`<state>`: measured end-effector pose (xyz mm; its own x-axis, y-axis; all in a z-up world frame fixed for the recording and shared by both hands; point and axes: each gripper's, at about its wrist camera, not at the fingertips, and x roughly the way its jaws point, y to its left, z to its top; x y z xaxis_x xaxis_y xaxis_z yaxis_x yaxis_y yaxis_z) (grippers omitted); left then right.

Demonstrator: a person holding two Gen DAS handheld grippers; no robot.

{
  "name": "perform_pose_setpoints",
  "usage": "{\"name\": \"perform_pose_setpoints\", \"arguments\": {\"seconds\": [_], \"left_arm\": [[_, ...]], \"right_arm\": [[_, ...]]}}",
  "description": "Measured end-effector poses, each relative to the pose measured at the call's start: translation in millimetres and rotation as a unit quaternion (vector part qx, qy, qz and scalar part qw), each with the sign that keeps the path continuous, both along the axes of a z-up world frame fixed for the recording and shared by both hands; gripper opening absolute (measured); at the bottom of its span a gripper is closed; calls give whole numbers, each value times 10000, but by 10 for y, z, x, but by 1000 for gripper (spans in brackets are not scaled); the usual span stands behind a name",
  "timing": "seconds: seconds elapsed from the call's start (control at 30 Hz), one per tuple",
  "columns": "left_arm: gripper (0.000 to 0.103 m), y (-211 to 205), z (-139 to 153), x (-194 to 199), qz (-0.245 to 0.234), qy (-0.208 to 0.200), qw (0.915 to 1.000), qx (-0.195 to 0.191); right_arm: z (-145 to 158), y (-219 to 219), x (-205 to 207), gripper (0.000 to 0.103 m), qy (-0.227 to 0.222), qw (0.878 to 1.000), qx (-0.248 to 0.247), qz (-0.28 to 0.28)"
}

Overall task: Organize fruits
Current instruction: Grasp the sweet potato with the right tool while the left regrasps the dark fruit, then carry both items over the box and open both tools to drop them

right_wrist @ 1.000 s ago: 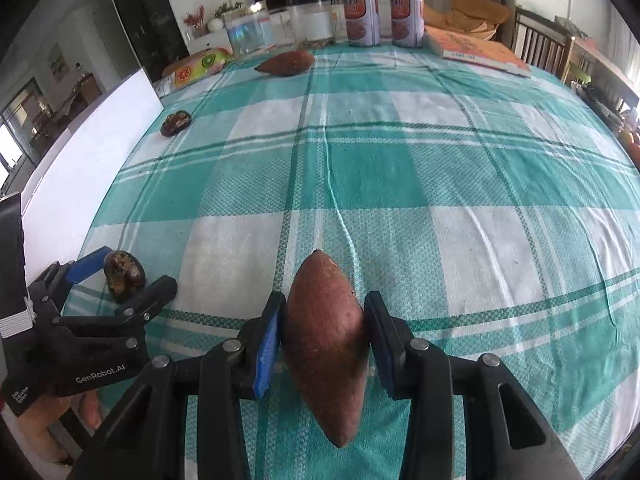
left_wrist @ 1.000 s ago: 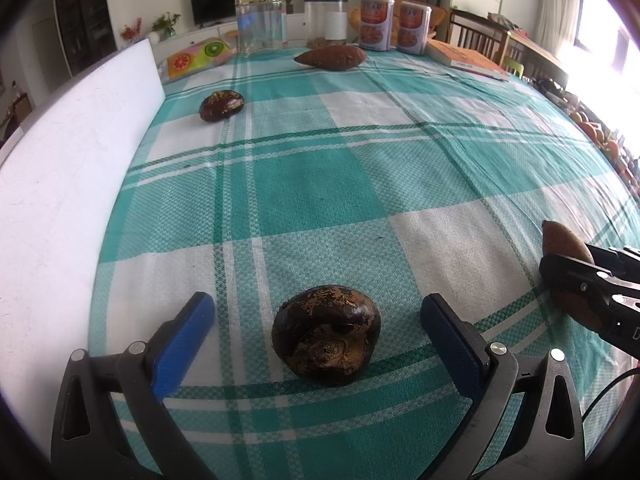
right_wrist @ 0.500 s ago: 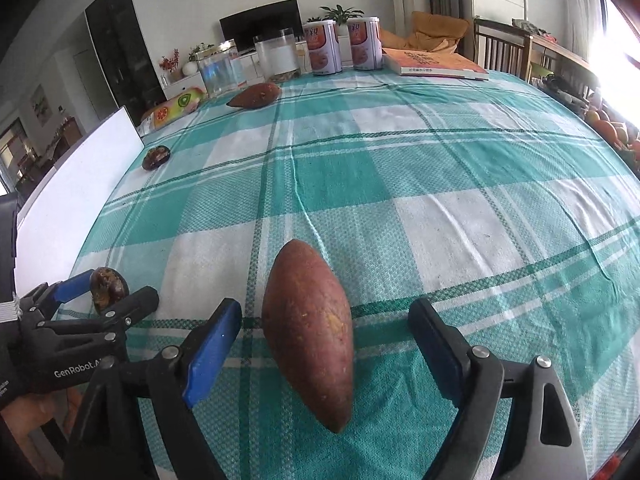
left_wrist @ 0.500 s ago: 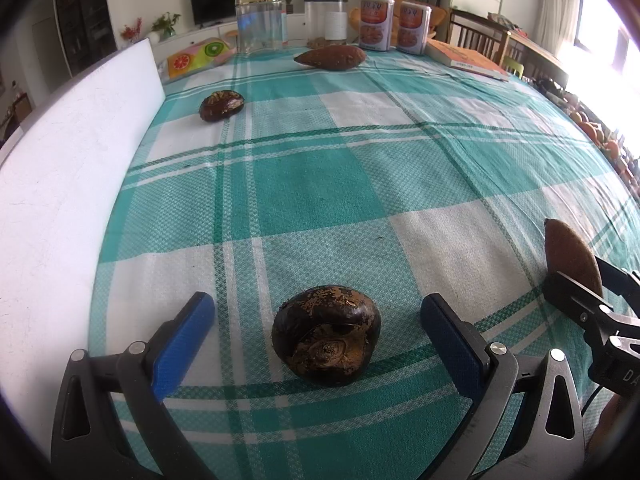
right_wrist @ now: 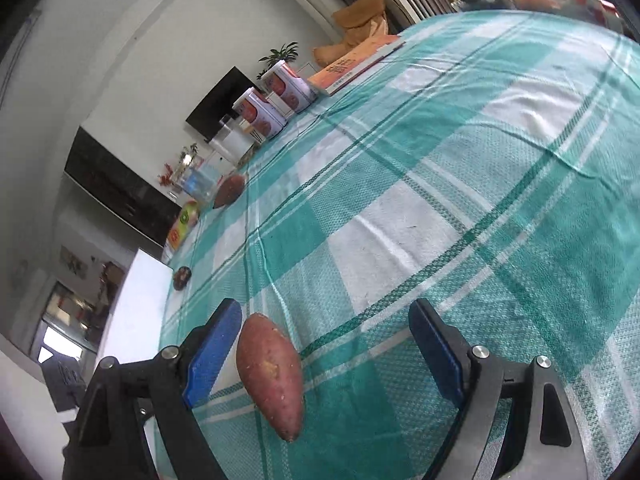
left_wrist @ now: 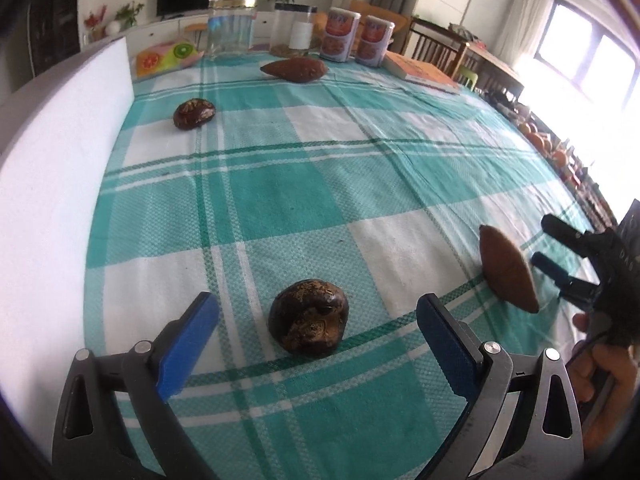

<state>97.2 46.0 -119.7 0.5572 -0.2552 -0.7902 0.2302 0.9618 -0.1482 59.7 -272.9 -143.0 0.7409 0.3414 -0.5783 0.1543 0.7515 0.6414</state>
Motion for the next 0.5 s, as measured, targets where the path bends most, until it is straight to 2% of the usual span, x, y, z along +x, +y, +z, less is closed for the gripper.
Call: {"name": "perform_pose_setpoints", "arguments": {"seconds": [0.03,0.07,0.1,0.13,0.2,0.23,0.3,0.33,0.37,0.43,0.5], "left_arm": [[88,-41,-4,9,-59,-38,9998,161],[72,-77,-21,19,-99,-14,9995,314],[65,-106,-52,26,-122,64,9990,417],[59,-127,-89,25,-128,151,9987,475],[55,-92,-145,13,-68,164,9986,507],[47,-77,-142,-6,-24,80,9985,540],[43,-32,-137,-17,17,65,9988,490],[43,-3,-129,-21,37,75,9993,373],[43,22,-121,-27,60,81,9996,278],[42,56,-91,-68,91,48,9998,180],[42,82,-24,-124,96,26,9999,30]], "right_arm": [[12,12,3,85,-15,10000,-12,41],[36,51,9,85,-32,9999,-93,119],[64,115,26,85,-47,9994,-227,250],[95,204,48,85,-69,9982,-399,438],[143,443,83,85,-95,9924,-874,865],[160,577,105,85,-89,9877,-1141,1065],[137,809,130,85,20,9761,-1689,1367],[119,907,149,76,93,9695,-1944,1488],[84,989,162,56,196,9631,-2132,1631],[65,1057,136,41,303,9559,-2410,1649],[78,1010,87,41,373,9603,-2248,1612]]}}
